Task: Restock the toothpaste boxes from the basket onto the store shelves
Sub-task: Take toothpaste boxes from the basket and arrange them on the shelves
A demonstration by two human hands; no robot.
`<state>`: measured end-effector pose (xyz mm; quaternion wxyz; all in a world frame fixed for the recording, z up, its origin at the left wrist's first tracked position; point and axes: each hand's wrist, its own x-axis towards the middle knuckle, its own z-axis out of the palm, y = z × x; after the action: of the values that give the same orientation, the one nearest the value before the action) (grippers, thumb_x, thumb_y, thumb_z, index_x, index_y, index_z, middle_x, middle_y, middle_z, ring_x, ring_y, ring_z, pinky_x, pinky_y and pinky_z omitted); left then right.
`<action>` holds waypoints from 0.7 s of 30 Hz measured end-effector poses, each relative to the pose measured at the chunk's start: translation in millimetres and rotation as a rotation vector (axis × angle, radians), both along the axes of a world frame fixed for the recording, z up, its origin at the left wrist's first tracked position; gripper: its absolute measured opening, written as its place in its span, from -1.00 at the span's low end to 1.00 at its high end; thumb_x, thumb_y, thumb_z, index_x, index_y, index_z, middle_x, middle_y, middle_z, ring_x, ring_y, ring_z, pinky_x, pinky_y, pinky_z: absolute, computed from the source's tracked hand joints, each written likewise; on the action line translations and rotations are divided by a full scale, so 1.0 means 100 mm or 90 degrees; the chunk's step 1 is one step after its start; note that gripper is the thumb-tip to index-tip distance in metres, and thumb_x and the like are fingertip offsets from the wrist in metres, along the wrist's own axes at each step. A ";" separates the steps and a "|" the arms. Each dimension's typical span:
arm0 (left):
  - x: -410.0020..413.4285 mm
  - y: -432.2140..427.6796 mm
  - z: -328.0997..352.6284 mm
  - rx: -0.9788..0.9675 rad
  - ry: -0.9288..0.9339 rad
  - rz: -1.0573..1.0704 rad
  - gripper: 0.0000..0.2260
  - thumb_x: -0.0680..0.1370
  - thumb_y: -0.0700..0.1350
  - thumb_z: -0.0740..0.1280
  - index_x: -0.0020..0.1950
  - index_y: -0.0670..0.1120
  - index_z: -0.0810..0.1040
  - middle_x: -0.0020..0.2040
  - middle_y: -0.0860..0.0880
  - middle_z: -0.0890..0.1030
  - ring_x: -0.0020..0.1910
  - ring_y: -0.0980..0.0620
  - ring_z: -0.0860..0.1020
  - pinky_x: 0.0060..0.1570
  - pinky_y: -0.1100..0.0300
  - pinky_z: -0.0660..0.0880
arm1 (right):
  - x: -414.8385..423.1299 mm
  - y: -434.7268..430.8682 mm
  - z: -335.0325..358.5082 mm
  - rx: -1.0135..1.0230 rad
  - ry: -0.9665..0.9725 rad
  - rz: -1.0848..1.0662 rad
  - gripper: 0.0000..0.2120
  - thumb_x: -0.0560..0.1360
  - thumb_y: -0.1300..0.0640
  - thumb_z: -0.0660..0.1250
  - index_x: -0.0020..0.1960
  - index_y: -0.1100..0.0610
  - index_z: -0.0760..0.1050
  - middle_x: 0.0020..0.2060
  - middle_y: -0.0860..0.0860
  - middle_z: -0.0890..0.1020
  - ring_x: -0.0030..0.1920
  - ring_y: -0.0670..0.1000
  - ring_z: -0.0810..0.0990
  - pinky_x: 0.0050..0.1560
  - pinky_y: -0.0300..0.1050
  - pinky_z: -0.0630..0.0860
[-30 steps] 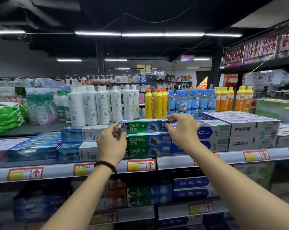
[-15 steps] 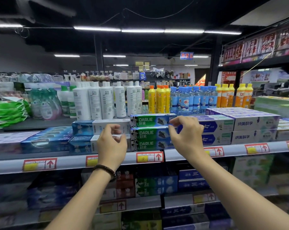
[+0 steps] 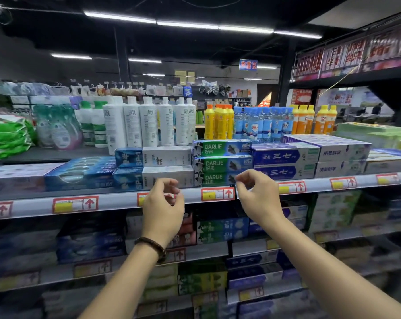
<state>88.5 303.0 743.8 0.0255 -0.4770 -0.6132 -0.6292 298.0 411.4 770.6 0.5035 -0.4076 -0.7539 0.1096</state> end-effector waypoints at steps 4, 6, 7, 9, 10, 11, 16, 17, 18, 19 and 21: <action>-0.03 -0.20 -0.05 -0.009 0.015 -0.008 -0.86 0.59 -0.18 0.45 0.07 0.01 0.57 -0.09 0.11 0.64 -0.13 0.22 0.57 -0.21 0.52 0.42 | -0.07 -0.30 -0.07 -0.027 0.032 0.015 -0.91 0.59 0.18 0.42 -0.01 0.02 0.69 -0.19 -0.14 0.69 -0.13 -0.16 0.65 -0.11 -0.29 0.51; -0.04 -0.28 -0.07 -0.011 0.010 -0.017 -0.88 0.60 -0.15 0.45 0.07 0.03 0.57 -0.08 0.12 0.65 -0.11 0.25 0.58 -0.20 0.52 0.42 | -0.09 -0.46 -0.11 -0.042 0.046 0.020 -0.92 0.60 0.15 0.43 -0.02 0.00 0.68 -0.24 -0.15 0.68 -0.19 -0.16 0.64 -0.17 -0.33 0.49; -0.06 -0.33 -0.09 -0.016 0.006 -0.021 -0.89 0.60 -0.13 0.45 0.07 0.04 0.57 -0.08 0.13 0.65 -0.11 0.26 0.59 -0.20 0.52 0.42 | -0.10 -0.54 -0.14 -0.052 0.054 0.021 -0.93 0.60 0.14 0.44 -0.03 -0.01 0.68 -0.25 -0.15 0.68 -0.21 -0.16 0.64 -0.20 -0.36 0.47; -0.06 -0.41 -0.11 -0.021 0.006 -0.030 -0.89 0.60 -0.13 0.45 0.07 0.05 0.57 -0.08 0.14 0.66 -0.09 0.27 0.59 -0.19 0.54 0.41 | -0.11 -0.70 -0.19 -0.055 0.073 0.023 -0.94 0.60 0.13 0.45 -0.03 0.00 0.69 -0.26 -0.14 0.68 -0.21 -0.16 0.64 -0.22 -0.40 0.47; -0.06 -0.46 -0.13 -0.029 0.006 -0.036 -0.89 0.60 -0.12 0.44 0.07 0.04 0.58 -0.08 0.14 0.66 -0.08 0.28 0.58 -0.20 0.54 0.39 | -0.12 -0.79 -0.22 -0.058 0.081 0.026 -0.94 0.59 0.13 0.45 -0.03 0.01 0.69 -0.26 -0.14 0.68 -0.21 -0.16 0.64 -0.22 -0.39 0.48; -0.05 -0.50 -0.14 -0.039 0.005 -0.041 -0.90 0.60 -0.12 0.44 0.07 0.04 0.58 -0.08 0.14 0.66 -0.08 0.28 0.58 -0.20 0.55 0.38 | -0.12 -0.87 -0.23 -0.061 0.086 0.029 -0.93 0.59 0.14 0.45 -0.04 0.01 0.69 -0.26 -0.14 0.68 -0.21 -0.16 0.63 -0.21 -0.38 0.48; 0.01 -0.69 -0.21 -0.070 -0.011 -0.075 -0.89 0.62 -0.11 0.43 0.10 0.07 0.57 -0.08 0.15 0.66 -0.08 0.28 0.59 -0.20 0.50 0.43 | -0.13 -1.16 -0.31 -0.081 0.111 0.059 -0.93 0.60 0.15 0.45 -0.03 0.01 0.68 -0.24 -0.13 0.69 -0.19 -0.13 0.64 -0.18 -0.33 0.52; 0.03 -0.73 -0.22 -0.073 -0.010 -0.074 -0.89 0.62 -0.09 0.43 0.10 0.09 0.56 -0.08 0.15 0.66 -0.09 0.26 0.59 -0.21 0.47 0.44 | -0.12 -1.20 -0.32 -0.081 0.115 0.066 -0.93 0.59 0.16 0.45 -0.02 0.01 0.69 -0.23 -0.13 0.69 -0.17 -0.13 0.65 -0.16 -0.31 0.54; 0.04 -0.76 -0.23 -0.078 -0.010 -0.071 -0.88 0.62 -0.08 0.43 0.09 0.10 0.56 -0.07 0.15 0.66 -0.10 0.25 0.59 -0.23 0.45 0.45 | -0.11 -1.23 -0.33 -0.082 0.118 0.073 -0.93 0.59 0.16 0.46 -0.02 0.01 0.69 -0.22 -0.14 0.69 -0.16 -0.13 0.65 -0.15 -0.29 0.55; 0.06 -0.79 -0.25 -0.083 -0.013 -0.071 -0.88 0.62 -0.08 0.43 0.09 0.11 0.56 -0.07 0.14 0.66 -0.11 0.23 0.59 -0.25 0.44 0.47 | -0.10 -1.26 -0.35 -0.084 0.120 0.079 -0.93 0.59 0.15 0.46 -0.01 0.00 0.69 -0.22 -0.15 0.70 -0.15 -0.13 0.66 -0.14 -0.28 0.57; 0.10 -0.86 -0.29 -0.088 -0.019 -0.070 -0.88 0.61 -0.07 0.44 0.09 0.12 0.57 -0.06 0.14 0.66 -0.13 0.21 0.60 -0.25 0.42 0.50 | -0.09 -1.31 -0.39 -0.090 0.119 0.089 -0.93 0.60 0.14 0.46 0.00 -0.02 0.69 -0.20 -0.17 0.70 -0.13 -0.14 0.66 -0.13 -0.29 0.57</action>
<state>98.9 217.4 714.9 -0.0510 -0.5008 -0.6283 -0.5931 289.1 280.7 731.7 0.5327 -0.3762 -0.7208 0.2347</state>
